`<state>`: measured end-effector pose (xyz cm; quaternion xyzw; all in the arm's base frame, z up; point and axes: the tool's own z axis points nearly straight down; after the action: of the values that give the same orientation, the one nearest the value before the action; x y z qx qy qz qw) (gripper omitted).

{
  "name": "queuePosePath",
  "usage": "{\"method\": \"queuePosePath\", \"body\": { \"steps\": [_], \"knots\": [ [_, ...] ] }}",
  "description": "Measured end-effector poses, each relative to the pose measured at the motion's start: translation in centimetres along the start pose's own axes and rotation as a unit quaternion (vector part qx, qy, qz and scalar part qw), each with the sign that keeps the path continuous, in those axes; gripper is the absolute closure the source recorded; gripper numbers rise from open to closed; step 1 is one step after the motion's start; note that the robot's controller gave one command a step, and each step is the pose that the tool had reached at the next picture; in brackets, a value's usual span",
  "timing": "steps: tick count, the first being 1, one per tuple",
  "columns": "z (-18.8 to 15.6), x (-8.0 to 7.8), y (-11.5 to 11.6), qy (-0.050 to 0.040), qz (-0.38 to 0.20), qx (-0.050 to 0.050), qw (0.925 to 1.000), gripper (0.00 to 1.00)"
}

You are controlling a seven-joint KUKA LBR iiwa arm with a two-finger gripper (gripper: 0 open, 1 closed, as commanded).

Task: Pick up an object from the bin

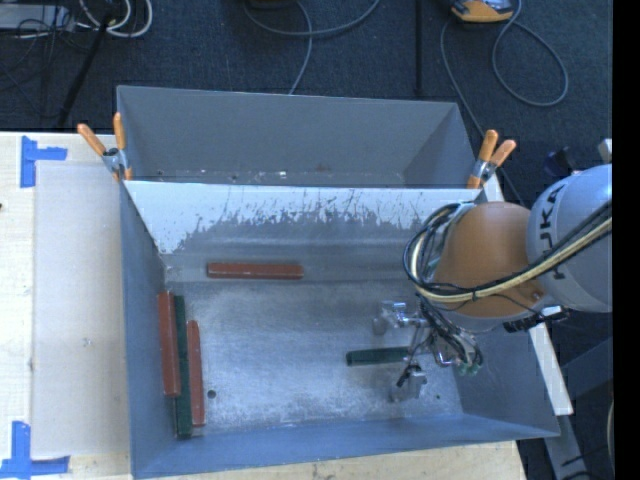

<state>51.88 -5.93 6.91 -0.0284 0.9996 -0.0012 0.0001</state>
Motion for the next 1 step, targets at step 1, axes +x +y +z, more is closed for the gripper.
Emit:
{"method": "queuePosePath", "body": {
  "steps": [1],
  "knots": [
    [-0.06,-0.05,0.31,-0.0001,0.0,-0.002,1.0,1.0]
  ]
}}
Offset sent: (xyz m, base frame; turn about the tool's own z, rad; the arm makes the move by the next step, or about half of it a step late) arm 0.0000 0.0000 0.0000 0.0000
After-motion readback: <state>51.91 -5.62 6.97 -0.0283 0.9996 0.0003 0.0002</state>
